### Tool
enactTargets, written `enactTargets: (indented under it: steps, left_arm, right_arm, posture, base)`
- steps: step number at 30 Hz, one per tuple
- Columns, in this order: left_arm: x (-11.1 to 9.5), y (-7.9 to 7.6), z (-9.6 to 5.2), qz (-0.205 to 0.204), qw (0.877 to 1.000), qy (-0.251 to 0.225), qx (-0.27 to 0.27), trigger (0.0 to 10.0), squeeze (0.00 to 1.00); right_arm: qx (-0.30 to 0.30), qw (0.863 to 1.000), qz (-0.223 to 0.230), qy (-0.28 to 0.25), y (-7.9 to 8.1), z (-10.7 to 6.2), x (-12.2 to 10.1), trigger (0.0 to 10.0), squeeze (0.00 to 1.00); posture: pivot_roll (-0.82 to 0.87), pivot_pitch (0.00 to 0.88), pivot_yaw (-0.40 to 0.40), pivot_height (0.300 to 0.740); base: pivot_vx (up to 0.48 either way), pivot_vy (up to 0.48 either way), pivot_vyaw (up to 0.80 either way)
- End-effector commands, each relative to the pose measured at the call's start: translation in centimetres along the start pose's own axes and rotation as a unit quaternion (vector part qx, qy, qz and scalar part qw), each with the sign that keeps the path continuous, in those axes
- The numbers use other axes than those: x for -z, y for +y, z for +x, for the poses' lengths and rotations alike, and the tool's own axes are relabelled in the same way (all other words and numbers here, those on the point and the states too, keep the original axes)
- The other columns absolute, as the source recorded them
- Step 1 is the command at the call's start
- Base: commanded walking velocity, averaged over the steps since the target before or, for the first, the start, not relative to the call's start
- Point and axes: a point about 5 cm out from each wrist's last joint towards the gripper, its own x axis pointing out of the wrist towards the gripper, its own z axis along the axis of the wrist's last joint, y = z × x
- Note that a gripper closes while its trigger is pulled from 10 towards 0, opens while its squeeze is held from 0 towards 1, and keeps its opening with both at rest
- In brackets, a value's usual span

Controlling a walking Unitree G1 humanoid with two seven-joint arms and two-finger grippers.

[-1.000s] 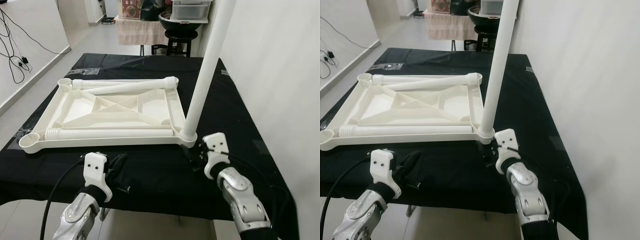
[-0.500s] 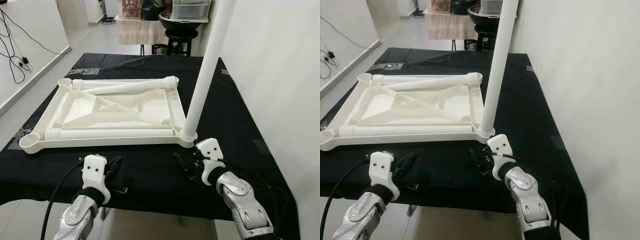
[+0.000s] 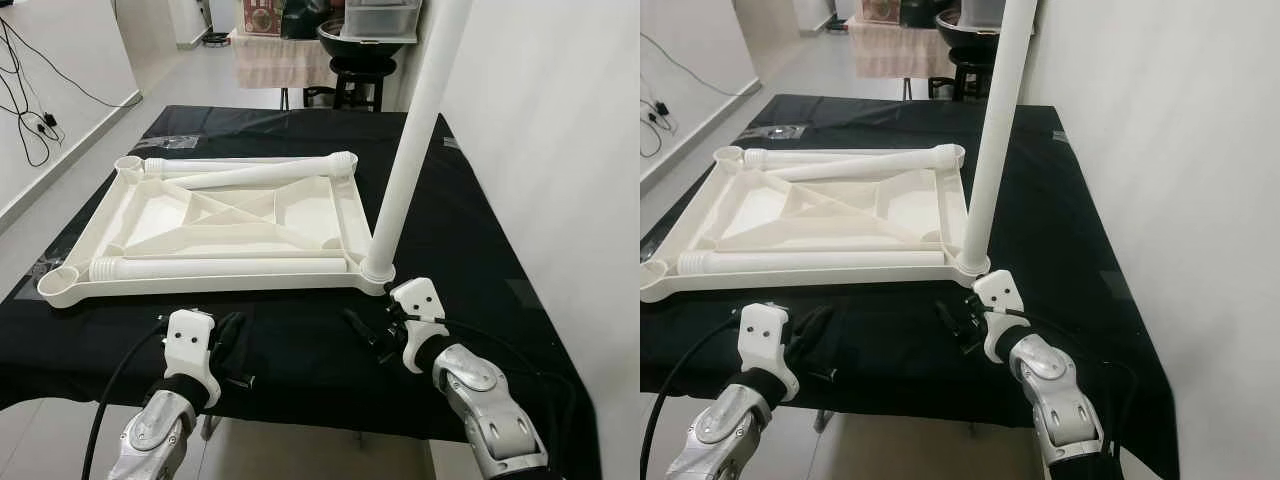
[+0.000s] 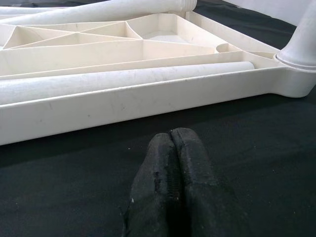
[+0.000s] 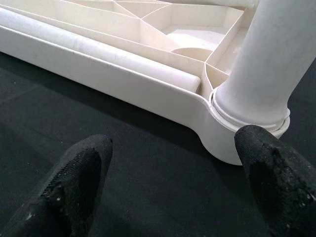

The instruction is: Building children table

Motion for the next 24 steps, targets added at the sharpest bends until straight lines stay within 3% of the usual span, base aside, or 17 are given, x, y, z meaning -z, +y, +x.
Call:
enactTargets:
  steps: [1,24]
  left_arm:
    - [0.06,-0.10,-0.12,0.003,1.000,0.006,0.002,10.0,0.00]
    - [0.07,-0.13,-0.13,0.003,1.000,0.007,0.003,10.0,0.00]
  right_arm:
    - [-0.007,1.000,0.002,0.007,0.14,-0.12,0.16,10.0,0.00]
    - [-0.011,1.000,0.006,0.009,0.14,-0.10,0.16,10.0,0.00]
  posture:
    - [0.02,0.055,-0.016,0.740]
    - [0.02,0.056,-0.017,0.740]
  base:
    - [0.000,0.000,0.00]
    - [0.000,0.000,0.00]
